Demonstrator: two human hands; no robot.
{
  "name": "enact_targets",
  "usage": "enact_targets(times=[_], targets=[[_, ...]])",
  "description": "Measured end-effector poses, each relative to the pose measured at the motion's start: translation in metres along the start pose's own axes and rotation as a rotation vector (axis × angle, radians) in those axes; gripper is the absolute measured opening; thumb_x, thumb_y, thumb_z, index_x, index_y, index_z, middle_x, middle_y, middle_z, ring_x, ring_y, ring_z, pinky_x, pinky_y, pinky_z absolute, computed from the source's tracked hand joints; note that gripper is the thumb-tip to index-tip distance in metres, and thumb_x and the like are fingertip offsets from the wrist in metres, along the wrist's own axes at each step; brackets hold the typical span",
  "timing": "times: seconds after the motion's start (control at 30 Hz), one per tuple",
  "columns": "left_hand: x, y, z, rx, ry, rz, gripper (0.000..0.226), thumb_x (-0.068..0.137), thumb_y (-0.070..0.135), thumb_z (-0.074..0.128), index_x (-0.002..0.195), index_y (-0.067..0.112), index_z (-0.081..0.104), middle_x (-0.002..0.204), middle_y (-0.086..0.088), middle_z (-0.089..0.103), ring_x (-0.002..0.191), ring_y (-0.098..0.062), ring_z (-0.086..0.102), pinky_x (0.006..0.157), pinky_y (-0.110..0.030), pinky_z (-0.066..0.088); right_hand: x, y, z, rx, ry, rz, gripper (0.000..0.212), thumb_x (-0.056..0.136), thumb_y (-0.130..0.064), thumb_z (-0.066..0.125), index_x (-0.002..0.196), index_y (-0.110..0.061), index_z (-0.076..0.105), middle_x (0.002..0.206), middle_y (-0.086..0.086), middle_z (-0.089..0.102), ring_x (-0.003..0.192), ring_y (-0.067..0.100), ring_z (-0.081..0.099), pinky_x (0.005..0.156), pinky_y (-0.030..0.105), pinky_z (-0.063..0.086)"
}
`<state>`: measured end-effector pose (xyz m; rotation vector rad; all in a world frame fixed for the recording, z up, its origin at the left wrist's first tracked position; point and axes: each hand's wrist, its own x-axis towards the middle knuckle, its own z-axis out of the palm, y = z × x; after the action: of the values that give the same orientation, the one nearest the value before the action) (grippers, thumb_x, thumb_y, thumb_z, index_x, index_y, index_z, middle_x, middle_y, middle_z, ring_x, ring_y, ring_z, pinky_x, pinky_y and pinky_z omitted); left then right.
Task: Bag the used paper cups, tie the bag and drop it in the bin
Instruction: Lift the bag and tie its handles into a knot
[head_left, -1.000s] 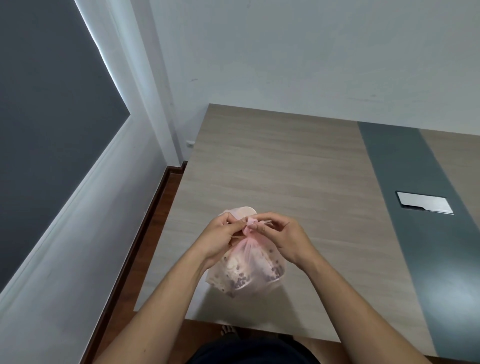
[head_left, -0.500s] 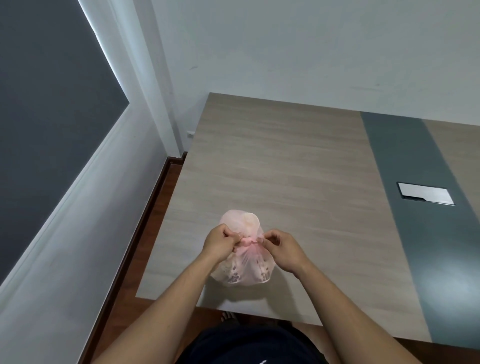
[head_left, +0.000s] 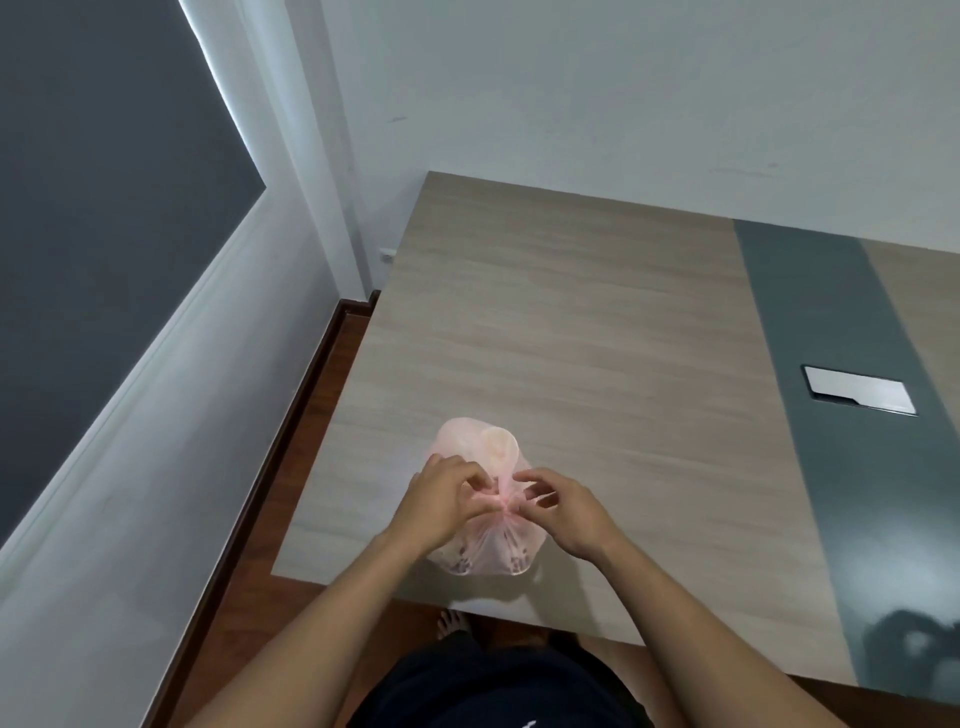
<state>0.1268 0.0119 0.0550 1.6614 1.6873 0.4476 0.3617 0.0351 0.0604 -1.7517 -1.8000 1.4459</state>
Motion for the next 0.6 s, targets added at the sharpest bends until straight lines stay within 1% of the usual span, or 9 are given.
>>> enact_targets(times=[0.07,0.1,0.17,0.27,0.33,0.37,0.47,0.5,0.6], targets=[[-0.005,-0.004,0.003,0.167,-0.038,0.005,0.046,0.087,0.072,0.082,0.115,0.035,0.080,0.119,0.018,0.074,0.118,-0.013,0.055,0.098,-0.041,0.048,0.003,0.001,0.009,-0.117,0.026,-0.009,0.014,0.098,-0.026,0.083,0.112,-0.024,0.085,0.103,-0.003,0.082,0.097,0.019,0.076,0.087,0.028,0.058],[-0.008,-0.006,0.006,0.233,-0.055,0.002,0.047,0.088,0.073,0.080,0.117,0.036,0.078,0.122,0.017,0.073,0.119,-0.015,0.055,0.096,-0.041,0.046,0.003,0.001,0.013,-0.158,0.026,-0.012,0.008,0.100,-0.024,0.081,0.106,-0.022,0.086,0.100,-0.003,0.084,0.095,0.019,0.076,0.086,0.029,0.057],[-0.015,-0.011,0.010,0.331,-0.056,0.001,0.044,0.093,0.070,0.076,0.120,0.036,0.078,0.126,0.015,0.074,0.121,-0.018,0.056,0.091,-0.042,0.043,0.004,-0.002,0.018,-0.200,0.040,-0.010,0.008,0.102,-0.023,0.078,0.103,-0.020,0.085,0.099,-0.004,0.083,0.093,0.017,0.075,0.080,0.027,0.053],[-0.025,-0.018,0.013,0.390,0.004,-0.033,0.036,0.102,0.066,0.066,0.122,0.040,0.082,0.126,0.013,0.077,0.120,-0.022,0.056,0.084,-0.041,0.037,0.005,-0.003,0.021,-0.209,0.077,-0.033,0.010,0.103,-0.027,0.076,0.102,-0.019,0.082,0.094,-0.009,0.080,0.087,0.012,0.072,0.079,0.026,0.049],[-0.033,-0.019,0.014,0.390,0.029,-0.051,0.038,0.106,0.066,0.058,0.123,0.042,0.083,0.124,0.011,0.078,0.120,-0.025,0.056,0.086,-0.042,0.041,0.002,-0.001,0.022,-0.198,0.058,-0.076,0.009,0.103,-0.030,0.076,0.102,-0.022,0.080,0.091,-0.012,0.078,0.083,0.003,0.069,0.079,0.026,0.049],[-0.035,-0.019,0.014,0.377,0.041,-0.053,0.038,0.108,0.064,0.057,0.125,0.042,0.083,0.124,0.010,0.078,0.121,-0.025,0.057,0.088,-0.042,0.042,0.000,0.001,0.023,-0.190,0.030,-0.102,0.010,0.102,-0.032,0.076,0.107,-0.024,0.080,0.094,-0.012,0.077,0.083,0.000,0.068,0.078,0.026,0.050],[-0.048,-0.015,0.019,0.289,0.112,-0.067,0.030,0.110,0.052,0.063,0.124,0.036,0.083,0.129,0.009,0.078,0.124,-0.023,0.058,0.087,-0.040,0.037,-0.012,0.007,0.020,-0.218,-0.116,-0.178,0.030,0.098,-0.039,0.081,0.127,-0.034,0.077,0.107,-0.015,0.074,0.084,0.002,0.067,0.074,0.021,0.052],[-0.052,-0.013,0.021,0.260,0.139,-0.070,0.027,0.110,0.050,0.065,0.123,0.035,0.084,0.129,0.010,0.078,0.124,-0.021,0.059,0.087,-0.040,0.036,-0.014,0.009,0.018,-0.238,-0.139,-0.203,0.033,0.097,-0.040,0.083,0.129,-0.035,0.077,0.108,-0.014,0.074,0.083,0.004,0.067,0.074,0.023,0.053],[-0.075,-0.002,0.026,0.161,0.212,-0.100,0.023,0.109,0.047,0.070,0.120,0.033,0.085,0.128,0.014,0.079,0.123,-0.017,0.060,0.089,-0.040,0.038,-0.024,0.011,0.016,-0.287,-0.127,-0.263,0.029,0.097,-0.042,0.084,0.125,-0.034,0.080,0.112,-0.008,0.080,0.084,0.014,0.070,0.082,0.039,0.060]])
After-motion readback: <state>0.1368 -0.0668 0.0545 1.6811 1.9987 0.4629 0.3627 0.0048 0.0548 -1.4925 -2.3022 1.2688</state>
